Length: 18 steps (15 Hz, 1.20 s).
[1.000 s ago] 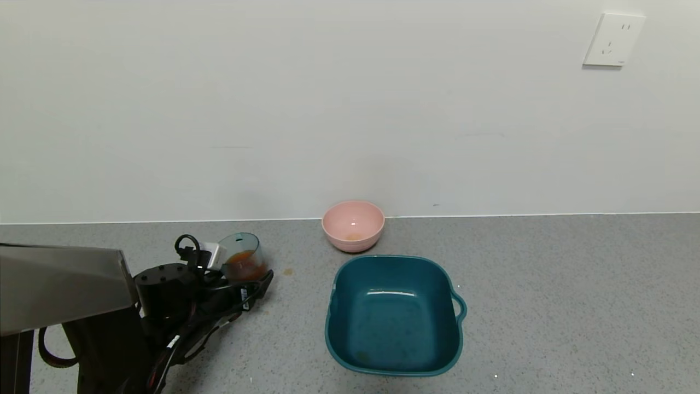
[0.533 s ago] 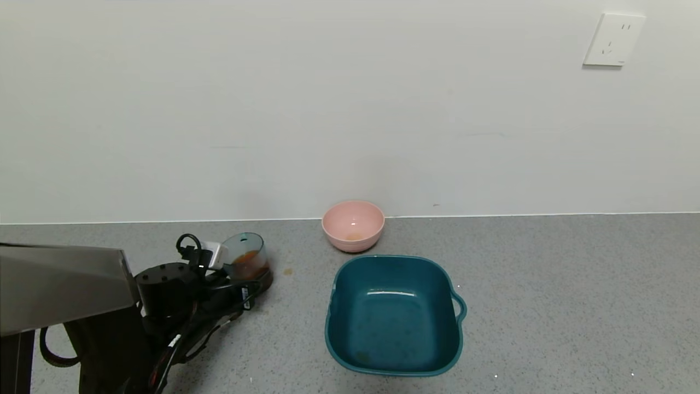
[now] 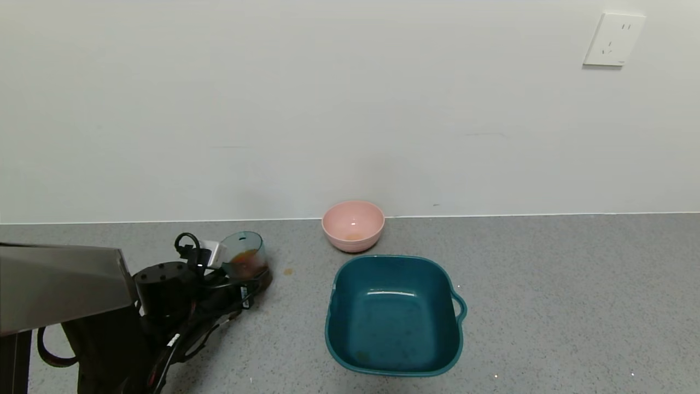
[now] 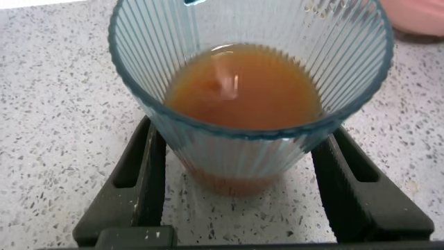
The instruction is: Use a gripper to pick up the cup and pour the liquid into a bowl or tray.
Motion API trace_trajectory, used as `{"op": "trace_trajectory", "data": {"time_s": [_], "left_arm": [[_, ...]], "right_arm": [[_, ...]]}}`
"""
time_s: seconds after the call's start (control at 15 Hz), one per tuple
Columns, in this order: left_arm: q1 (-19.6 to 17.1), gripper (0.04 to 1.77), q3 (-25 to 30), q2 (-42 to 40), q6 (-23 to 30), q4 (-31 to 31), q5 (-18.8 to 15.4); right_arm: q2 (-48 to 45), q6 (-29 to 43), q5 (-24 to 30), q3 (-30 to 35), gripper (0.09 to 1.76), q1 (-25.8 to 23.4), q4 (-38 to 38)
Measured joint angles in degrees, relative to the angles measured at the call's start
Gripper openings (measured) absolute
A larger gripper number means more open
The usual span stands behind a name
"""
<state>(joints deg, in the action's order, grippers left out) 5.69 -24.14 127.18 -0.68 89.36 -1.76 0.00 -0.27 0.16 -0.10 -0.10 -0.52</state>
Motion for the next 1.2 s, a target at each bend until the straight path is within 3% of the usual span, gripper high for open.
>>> {"op": "trace_trajectory", "data": {"time_s": [0.33,0.53,0.87,1.2], "left_arm": [[0.6,1.26,0.1,-3.5,-0.3,-2.0,0.2],[1.0,1.25,-1.8,-8.2,-0.4,-10.5,1.0],[1.4,1.25,-10.9,-16.7,-1.9,-29.1,2.2],[4.3,1.25,-21.2,-20.1,-4.8,-39.6,9.5]], "right_arm": [[0.0,0.0,0.0,0.0,1.71,0.0,0.0],[0.0,0.0,0.0,0.0,1.71,0.0,0.0],[0.0,0.0,0.0,0.0,1.71,0.0,0.0],[0.0,0.0,0.0,0.0,1.71,0.0,0.0]]}}
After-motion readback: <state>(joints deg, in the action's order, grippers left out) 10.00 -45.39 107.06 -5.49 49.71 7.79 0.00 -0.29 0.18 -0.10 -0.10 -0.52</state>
